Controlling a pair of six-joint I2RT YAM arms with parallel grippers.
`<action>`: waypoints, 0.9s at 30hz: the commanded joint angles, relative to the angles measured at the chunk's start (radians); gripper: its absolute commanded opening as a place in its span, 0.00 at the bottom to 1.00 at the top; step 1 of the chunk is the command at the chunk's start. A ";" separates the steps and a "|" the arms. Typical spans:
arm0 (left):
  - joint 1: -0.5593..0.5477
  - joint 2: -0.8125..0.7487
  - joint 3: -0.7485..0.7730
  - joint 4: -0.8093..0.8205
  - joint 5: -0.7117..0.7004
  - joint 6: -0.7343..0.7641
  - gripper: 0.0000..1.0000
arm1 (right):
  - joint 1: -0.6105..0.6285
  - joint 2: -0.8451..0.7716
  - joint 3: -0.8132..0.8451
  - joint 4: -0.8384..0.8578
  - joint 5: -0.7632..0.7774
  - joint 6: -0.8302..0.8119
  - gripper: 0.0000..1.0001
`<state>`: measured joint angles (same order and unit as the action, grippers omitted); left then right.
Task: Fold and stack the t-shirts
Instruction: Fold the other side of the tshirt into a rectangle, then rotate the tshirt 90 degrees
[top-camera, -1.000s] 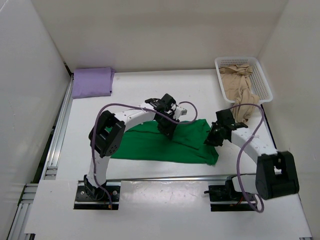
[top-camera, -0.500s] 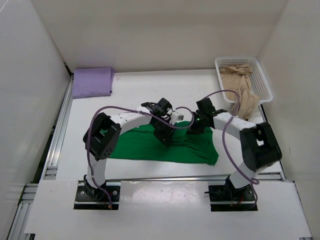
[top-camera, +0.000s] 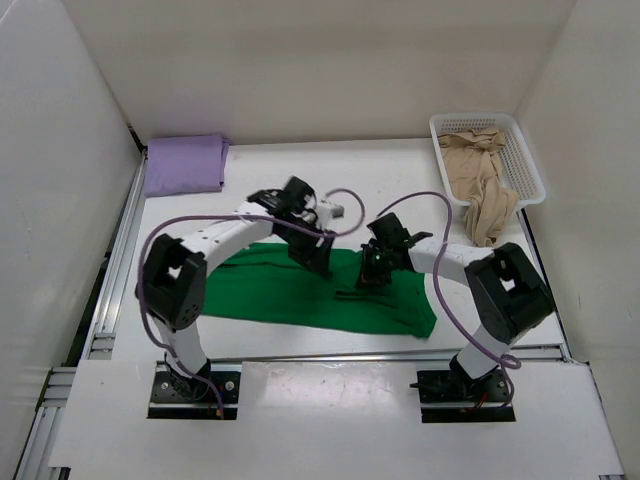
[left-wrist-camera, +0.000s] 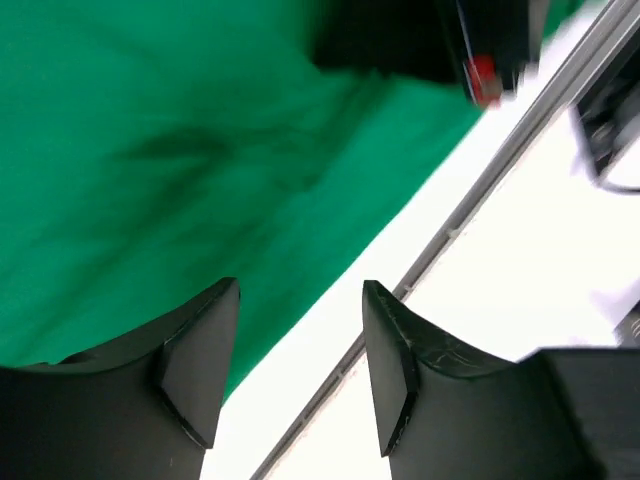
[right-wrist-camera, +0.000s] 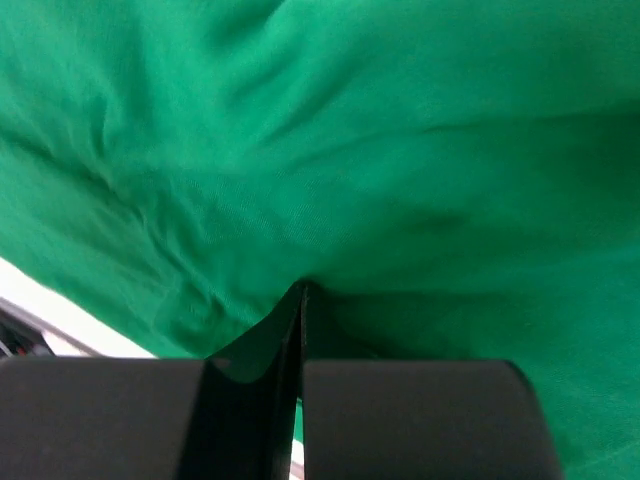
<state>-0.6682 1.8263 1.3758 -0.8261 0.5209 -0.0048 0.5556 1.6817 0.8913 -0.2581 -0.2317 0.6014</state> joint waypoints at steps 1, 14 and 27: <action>0.139 -0.122 0.039 -0.030 0.064 0.005 0.64 | 0.047 -0.094 -0.051 -0.001 0.006 0.009 0.00; 0.580 -0.078 -0.058 0.047 -0.378 0.005 0.65 | 0.147 -0.201 -0.129 -0.088 0.207 0.064 0.00; 0.657 0.022 -0.093 0.160 -0.558 0.005 0.67 | -0.167 0.088 0.265 -0.457 0.437 0.126 0.23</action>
<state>-0.0212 1.8389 1.3048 -0.6853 0.0128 -0.0036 0.4141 1.7008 1.1568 -0.5865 0.1547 0.7052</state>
